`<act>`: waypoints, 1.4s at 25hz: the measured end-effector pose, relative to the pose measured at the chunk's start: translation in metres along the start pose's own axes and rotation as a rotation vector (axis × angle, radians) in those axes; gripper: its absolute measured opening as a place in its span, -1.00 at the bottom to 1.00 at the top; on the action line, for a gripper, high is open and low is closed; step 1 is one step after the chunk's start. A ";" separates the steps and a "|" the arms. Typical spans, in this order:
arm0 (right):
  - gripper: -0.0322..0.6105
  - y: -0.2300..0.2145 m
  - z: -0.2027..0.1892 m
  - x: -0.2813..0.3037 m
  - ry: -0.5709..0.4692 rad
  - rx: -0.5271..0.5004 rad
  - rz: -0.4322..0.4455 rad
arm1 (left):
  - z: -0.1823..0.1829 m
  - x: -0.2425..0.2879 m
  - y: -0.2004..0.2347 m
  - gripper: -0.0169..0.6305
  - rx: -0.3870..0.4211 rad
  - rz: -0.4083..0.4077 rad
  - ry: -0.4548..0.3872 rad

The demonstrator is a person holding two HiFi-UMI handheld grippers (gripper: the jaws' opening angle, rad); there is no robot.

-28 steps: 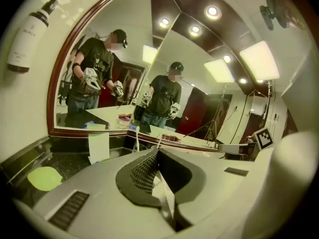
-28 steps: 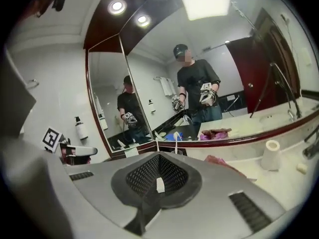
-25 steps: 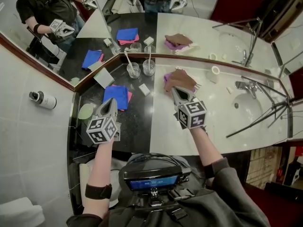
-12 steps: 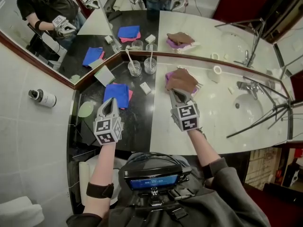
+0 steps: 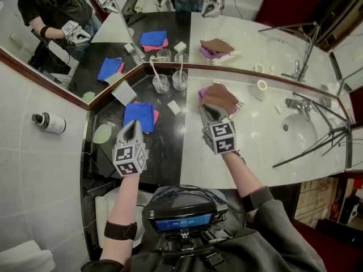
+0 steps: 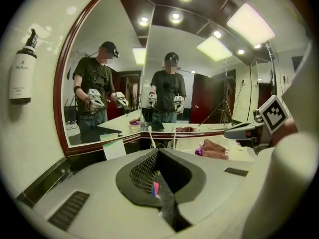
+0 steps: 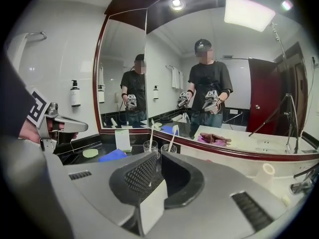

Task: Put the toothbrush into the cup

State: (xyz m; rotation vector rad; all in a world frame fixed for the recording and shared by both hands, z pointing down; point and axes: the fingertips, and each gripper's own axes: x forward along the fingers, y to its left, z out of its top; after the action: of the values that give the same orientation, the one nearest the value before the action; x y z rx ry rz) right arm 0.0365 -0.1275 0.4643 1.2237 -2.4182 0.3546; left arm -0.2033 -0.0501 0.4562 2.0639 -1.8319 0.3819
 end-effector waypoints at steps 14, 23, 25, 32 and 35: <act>-0.34 -0.021 0.023 0.154 0.019 0.153 -0.128 | -0.001 0.068 0.015 -0.95 0.042 -0.028 0.026; -0.32 -0.046 0.000 0.222 0.061 0.260 -0.237 | -0.008 0.104 0.025 -0.95 0.044 -0.069 0.031; -0.32 -0.049 0.000 0.231 0.061 0.255 -0.245 | -0.012 0.110 0.026 -0.95 0.039 -0.078 0.036; -0.33 -0.057 -0.001 0.254 0.073 0.241 -0.247 | -0.021 0.123 0.026 -0.95 0.032 -0.099 0.045; -0.40 -0.058 -0.002 0.260 0.085 0.230 -0.248 | -0.024 0.124 0.029 -0.95 0.027 -0.097 0.054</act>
State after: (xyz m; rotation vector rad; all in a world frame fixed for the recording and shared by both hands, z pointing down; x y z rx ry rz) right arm -0.0543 -0.3446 0.5891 1.5545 -2.1670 0.6084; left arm -0.2157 -0.1539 0.5334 2.1300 -1.6977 0.4339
